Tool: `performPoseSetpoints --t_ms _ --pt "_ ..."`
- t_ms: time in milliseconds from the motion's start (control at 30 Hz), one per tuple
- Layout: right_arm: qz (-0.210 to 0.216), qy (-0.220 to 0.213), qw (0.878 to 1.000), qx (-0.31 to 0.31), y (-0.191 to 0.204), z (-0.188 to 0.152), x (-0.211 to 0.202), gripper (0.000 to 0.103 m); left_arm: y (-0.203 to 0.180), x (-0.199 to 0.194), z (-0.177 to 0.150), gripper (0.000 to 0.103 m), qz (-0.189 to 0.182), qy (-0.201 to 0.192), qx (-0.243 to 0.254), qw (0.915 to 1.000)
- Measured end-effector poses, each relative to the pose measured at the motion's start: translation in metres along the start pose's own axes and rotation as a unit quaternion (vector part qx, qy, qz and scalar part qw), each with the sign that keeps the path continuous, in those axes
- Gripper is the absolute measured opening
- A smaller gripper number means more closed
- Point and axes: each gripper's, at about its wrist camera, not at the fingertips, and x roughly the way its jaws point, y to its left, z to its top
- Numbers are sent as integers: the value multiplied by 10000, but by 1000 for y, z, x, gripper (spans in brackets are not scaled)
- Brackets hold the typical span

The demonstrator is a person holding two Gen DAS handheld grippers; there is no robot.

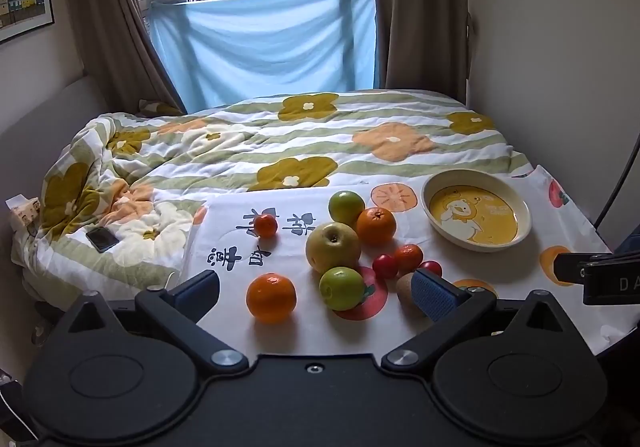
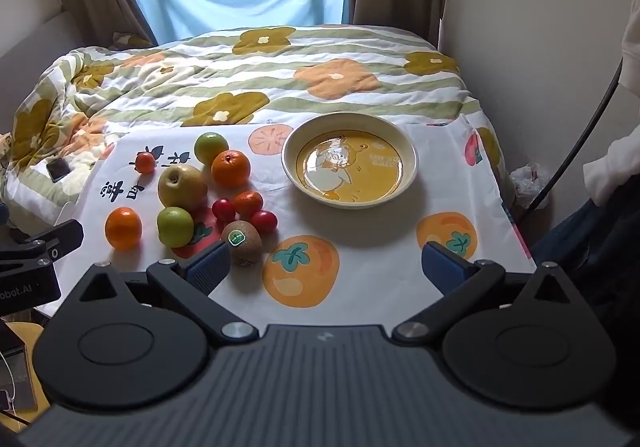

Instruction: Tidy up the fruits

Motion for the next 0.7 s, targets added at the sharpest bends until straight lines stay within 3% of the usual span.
performPoseSetpoints --t_ms 700 --pt "59 6 10000 -54 2 0 -2 103 2 -3 -4 103 84 -41 -63 9999"
